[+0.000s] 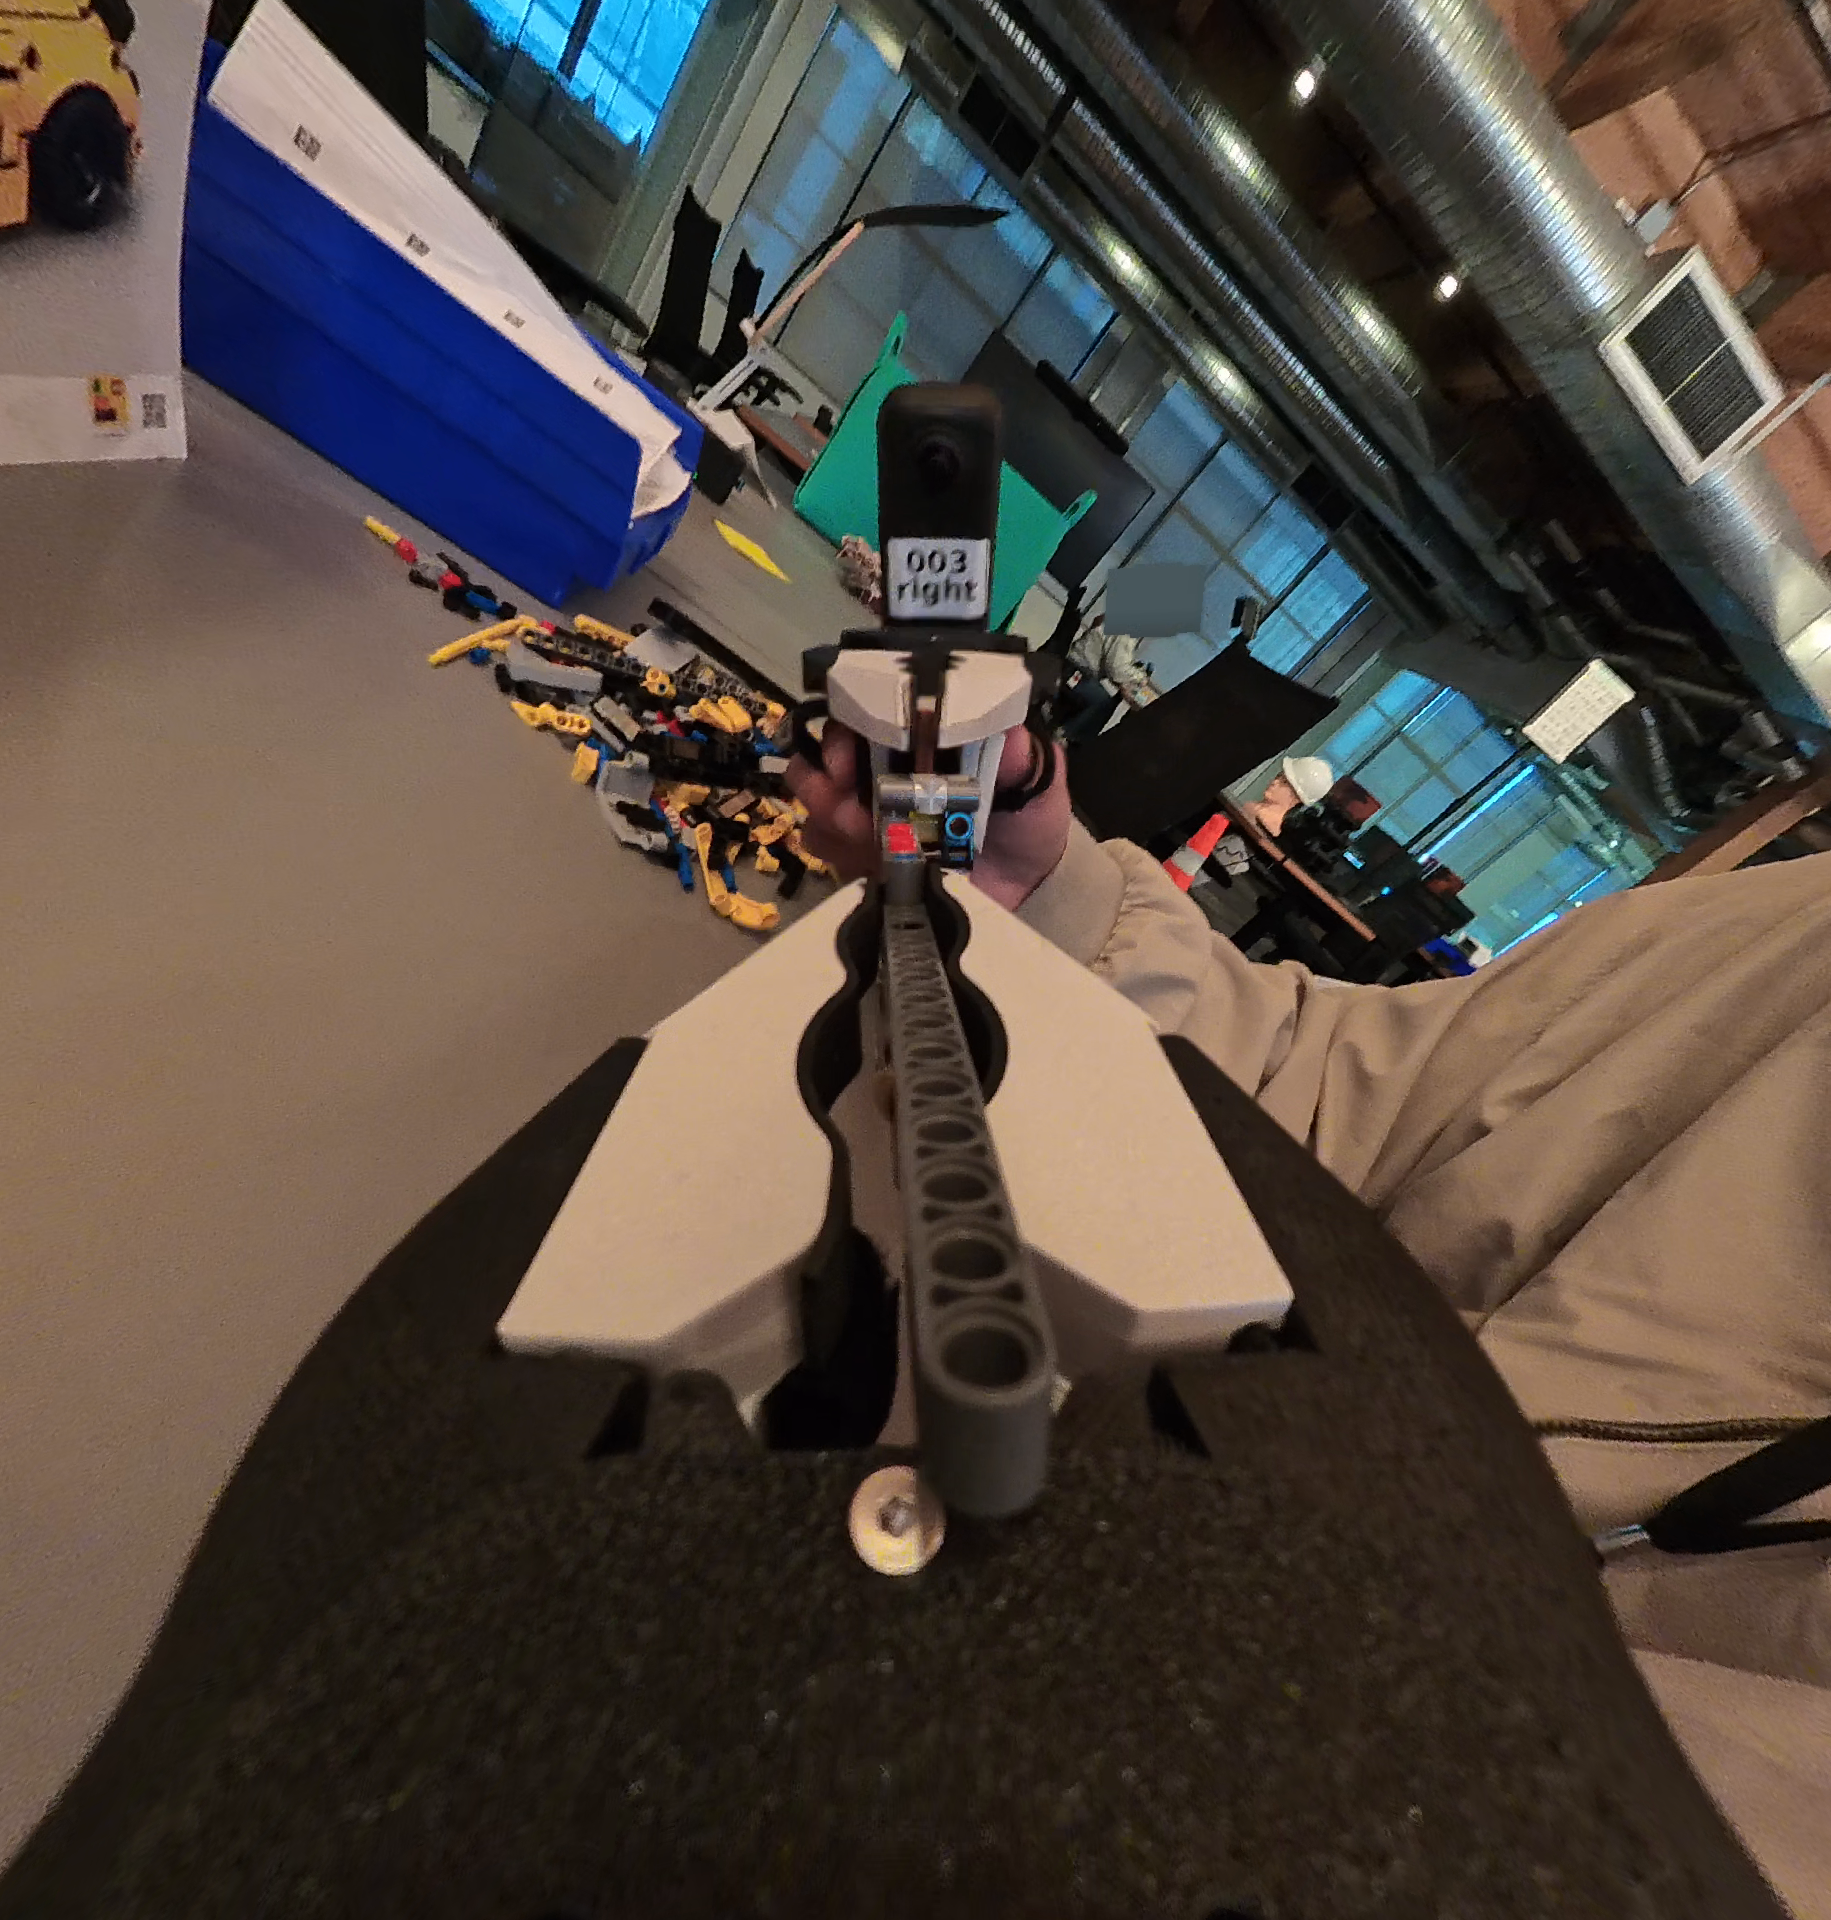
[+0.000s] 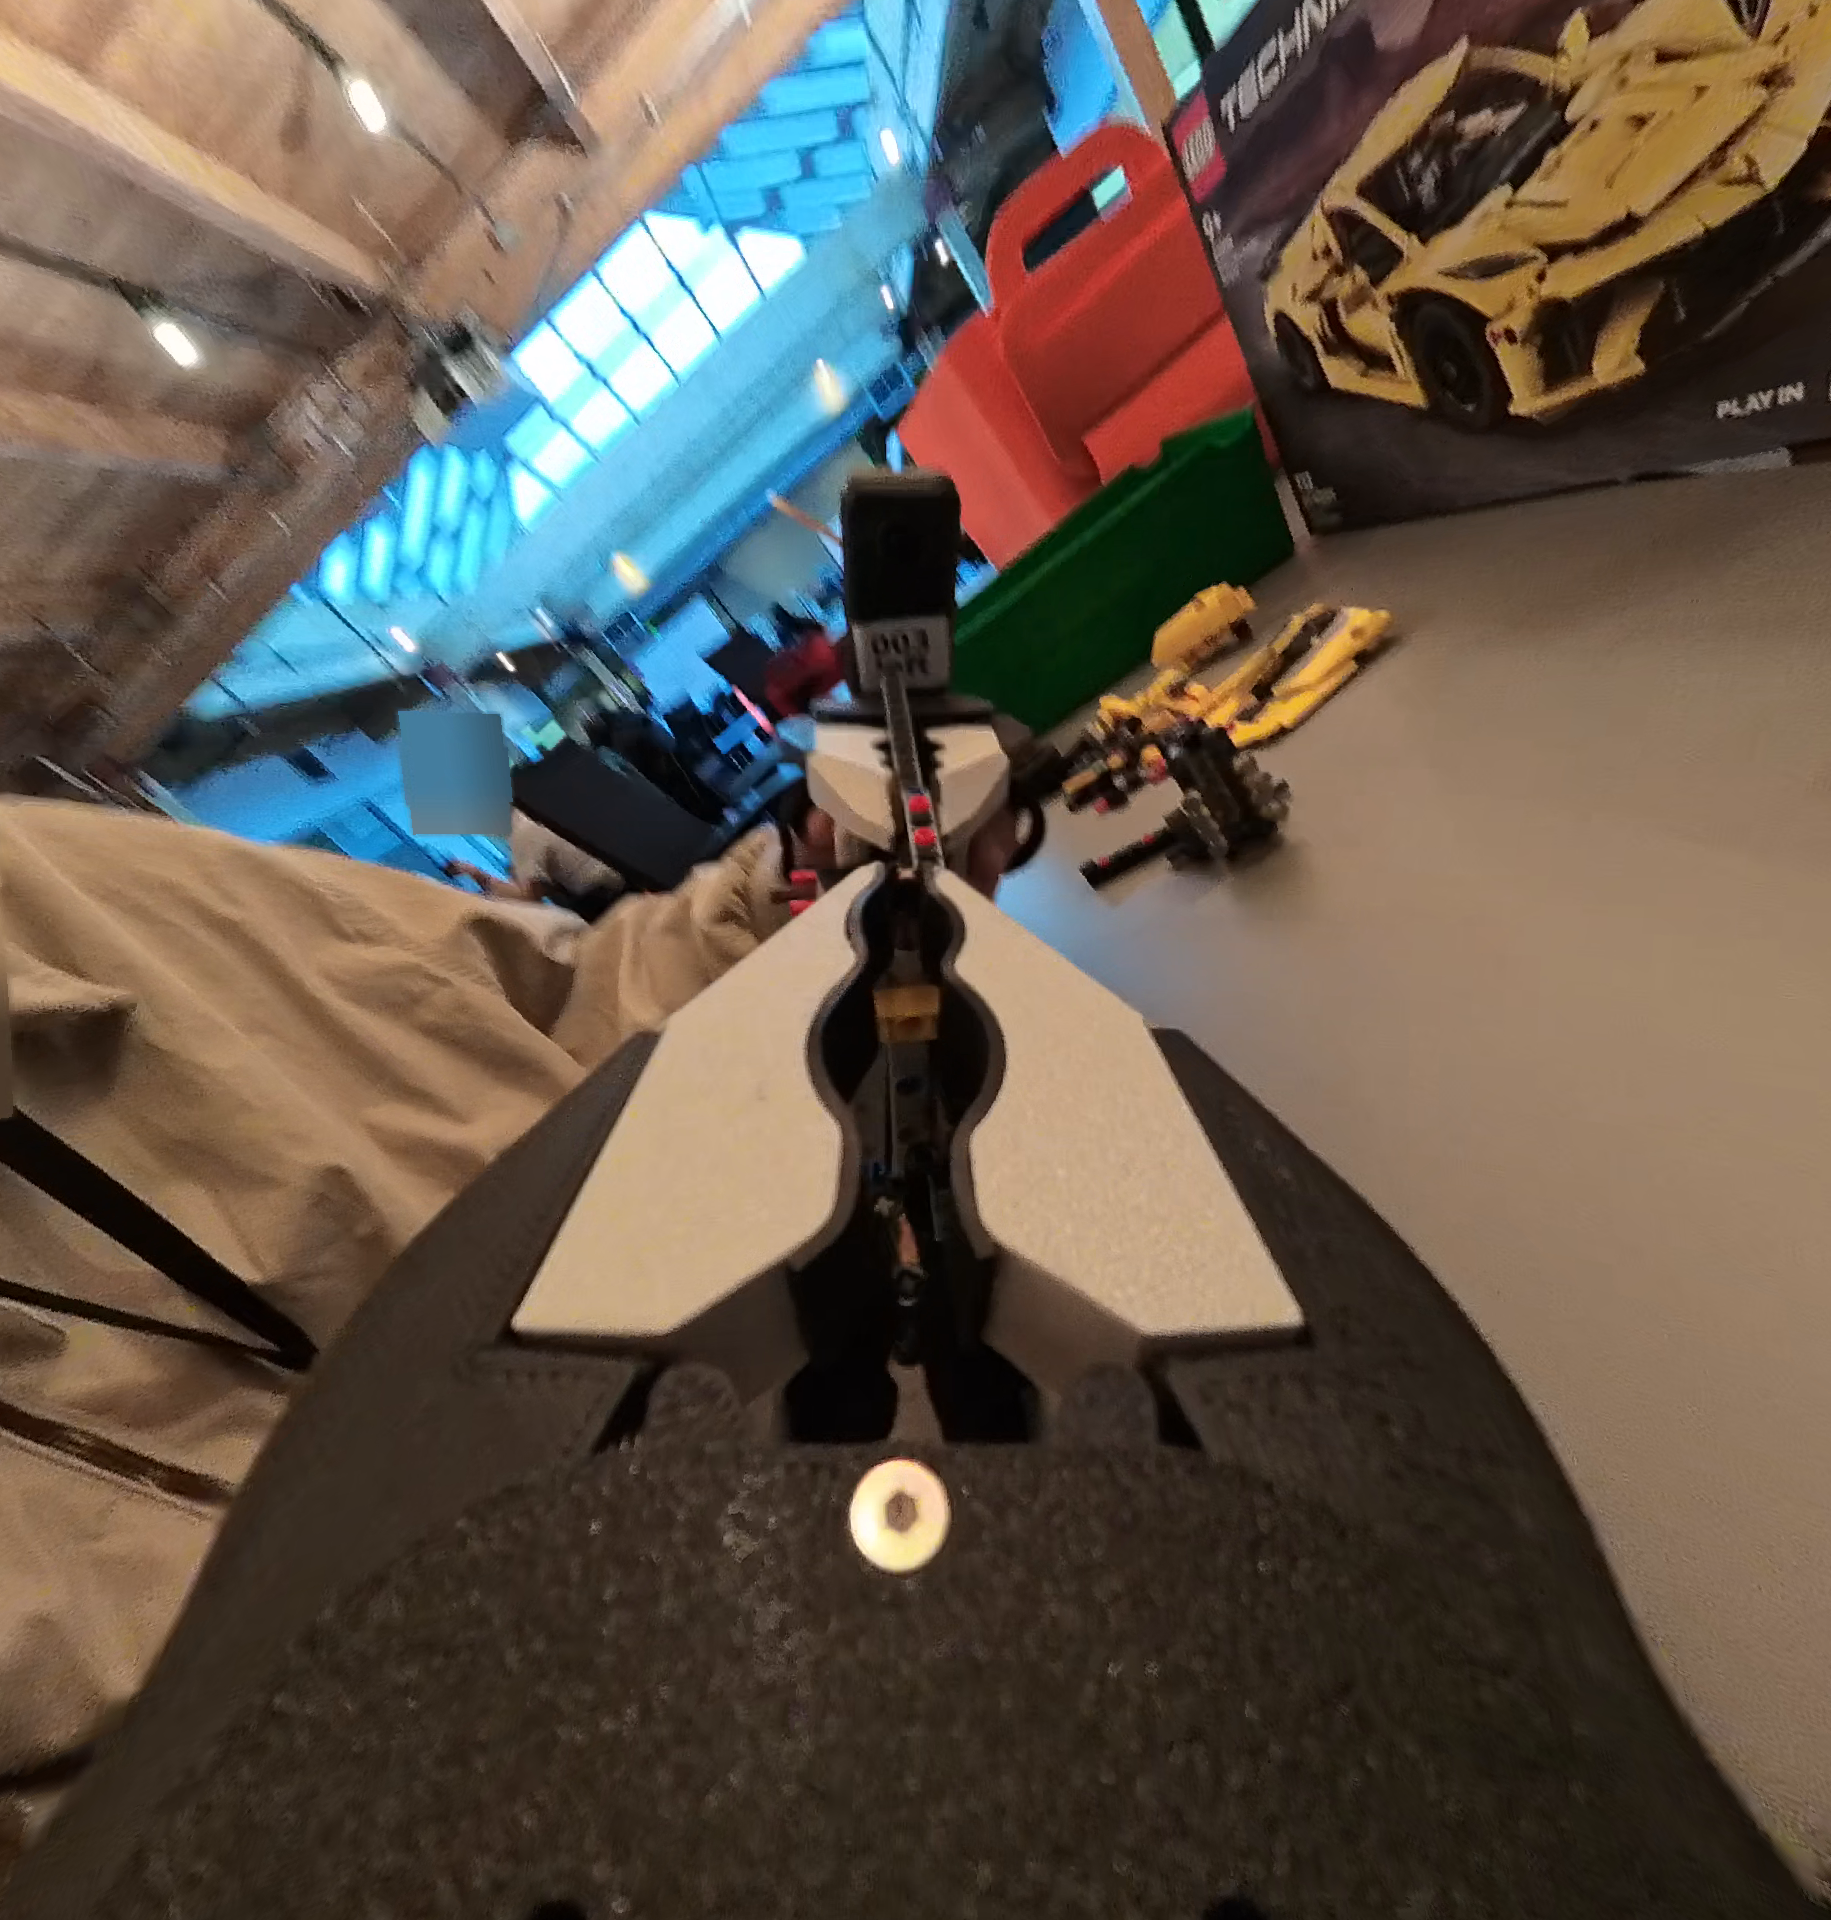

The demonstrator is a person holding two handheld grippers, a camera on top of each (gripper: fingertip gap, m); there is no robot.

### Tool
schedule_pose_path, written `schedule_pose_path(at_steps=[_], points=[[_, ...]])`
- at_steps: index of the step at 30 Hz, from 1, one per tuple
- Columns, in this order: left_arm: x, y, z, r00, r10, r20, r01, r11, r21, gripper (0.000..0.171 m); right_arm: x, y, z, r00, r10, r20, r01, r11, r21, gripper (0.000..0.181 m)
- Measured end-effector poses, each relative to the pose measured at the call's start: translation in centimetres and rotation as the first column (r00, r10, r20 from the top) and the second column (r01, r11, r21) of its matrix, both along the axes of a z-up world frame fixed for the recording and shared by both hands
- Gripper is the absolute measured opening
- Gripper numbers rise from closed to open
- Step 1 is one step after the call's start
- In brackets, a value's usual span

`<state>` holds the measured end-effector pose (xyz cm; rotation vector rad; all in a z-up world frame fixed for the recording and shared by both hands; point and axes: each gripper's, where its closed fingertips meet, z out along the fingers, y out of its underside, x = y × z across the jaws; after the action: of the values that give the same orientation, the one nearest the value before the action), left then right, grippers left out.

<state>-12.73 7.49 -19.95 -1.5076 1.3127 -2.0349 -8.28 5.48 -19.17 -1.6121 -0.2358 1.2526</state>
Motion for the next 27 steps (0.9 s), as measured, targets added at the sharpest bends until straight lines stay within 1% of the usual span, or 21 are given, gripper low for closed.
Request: schedule_pose_path(at_steps=[2, 3, 5, 7, 8, 10, 13, 16, 17, 18, 20, 23, 25, 27], points=[[0.1, 0.0, 0.4, 0.999, 0.023, 0.022, -0.023, 1.0, 0.014, 0.009, 0.5, 0.5, 0.7, 0.985, -0.008, -0.171, -0.001, 0.999, -0.051, 0.002], [0.2, 0.2, 0.1, 0.999, 0.043, 0.014, -0.044, 0.998, 0.046, 0.009, 0.7, 0.8, 0.3, 0.977, -0.014, -0.212, -0.004, 0.996, -0.085, 0.002], [0.3, 0.4, -0.2, 0.998, 0.063, 0.011, -0.064, 0.993, 0.097, 0.008, 0.8, 1.0, -0.1, 0.972, -0.026, -0.234, -0.001, 0.993, -0.115, 0.001], [0.2, 0.5, 0.4, 0.996, 0.074, 0.04, -0.077, 0.993, 0.09, 0.008, 0.7, 1.0, 0.6, 0.955, -0.009, -0.298, -0.025, 0.994, -0.11, 0.001], [0.2, 0.6, 0.4, 0.996, 0.079, 0.04, -0.082, 0.992, 0.1, 0.009, 0.7, 1.2, 0.5, 0.957, -0.016, -0.29, -0.019, 0.993, -0.119, 0.002], [0.0, 0.7, 0.2, 0.997, 0.072, 0.027, -0.075, 0.991, 0.115, 0.008, 0.4, 1.2, 0.3, 0.983, -0.031, -0.182, 0.013, 0.995, -0.099, 0.002], [0.0, 0.7, 0.5, 0.999, 0.048, 0.024, -0.049, 0.998, 0.043, 0.007, 0.3, 1.0, 0.9, 0.99, -0.039, -0.138, 0.031, 0.998, -0.056, 0.002], [-0.1, 1.0, 0.6, 0.999, 0.044, 0.019, -0.044, 0.999, 0.016, 0.009, 0.6, 1.0, 0.9, 0.995, -0.071, -0.075, 0.07, 0.997, -0.023, 0.002], [-0.2, 1.4, 0.8, 0.998, 0.055, 0.026, -0.056, 0.998, 0.004, 0.013, 1.0, 1.0, 1.0, 0.993, -0.086, -0.075, 0.085, 0.996, -0.021, 0.002], [-0.3, 1.7, 0.9, 0.998, 0.063, 0.032, -0.062, 0.998, -0.011, 0.013, 1.4, 0.9, 1.0, 0.993, -0.094, -0.075, 0.092, 0.995, -0.025, 0.002], [-0.4, 1.8, 1.0, 0.998, 0.047, 0.034, -0.046, 0.999, -0.027, 0.008, 1.8, 0.8, 1.0, 0.992, -0.095, -0.081, 0.093, 0.995, -0.029, 0.001], [-0.5, 1.7, 0.3, 0.999, 0.035, 0.004, -0.035, 0.999, 0.017, 0.007, 1.7, 0.7, 0.6, 0.993, -0.1, -0.057, 0.099, 0.995, -0.034, 0.002], [-0.5, 1.7, 0.2, 0.999, 0.04, 0.0, -0.04, 0.998, 0.046, 0.007, 1.8, 0.8, 0.5, 0.993, -0.099, -0.067, 0.096, 0.994, -0.042, 0.002], [-0.4, 1.8, 0.2, 0.999, 0.048, -0.009, -0.047, 0.998, 0.045, 0.009, 2.0, 1.0, 0.4, 0.991, -0.11, -0.074, 0.107, 0.993, -0.046, 0.002]])
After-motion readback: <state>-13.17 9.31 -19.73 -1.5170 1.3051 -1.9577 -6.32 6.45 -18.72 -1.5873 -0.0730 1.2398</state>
